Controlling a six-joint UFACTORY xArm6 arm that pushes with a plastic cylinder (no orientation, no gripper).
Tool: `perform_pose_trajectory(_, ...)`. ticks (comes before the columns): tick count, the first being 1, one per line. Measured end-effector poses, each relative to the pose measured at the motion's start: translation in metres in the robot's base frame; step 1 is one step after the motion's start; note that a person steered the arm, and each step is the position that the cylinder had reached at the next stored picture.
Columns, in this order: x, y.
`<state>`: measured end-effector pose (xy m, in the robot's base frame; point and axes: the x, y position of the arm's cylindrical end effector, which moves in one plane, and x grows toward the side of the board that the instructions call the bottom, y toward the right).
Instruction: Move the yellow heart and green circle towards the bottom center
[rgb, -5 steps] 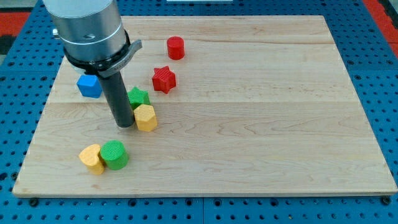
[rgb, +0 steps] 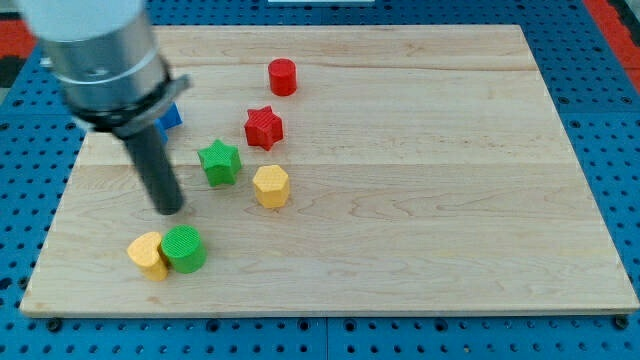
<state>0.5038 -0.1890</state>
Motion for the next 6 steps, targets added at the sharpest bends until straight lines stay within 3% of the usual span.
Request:
perform_pose_trajectory(1,0.025,-0.041)
perform_pose_trajectory(2,0.071,-0.040)
perform_pose_trajectory(5,0.035,0.079)
perform_pose_trajectory(6,0.044,0.068)
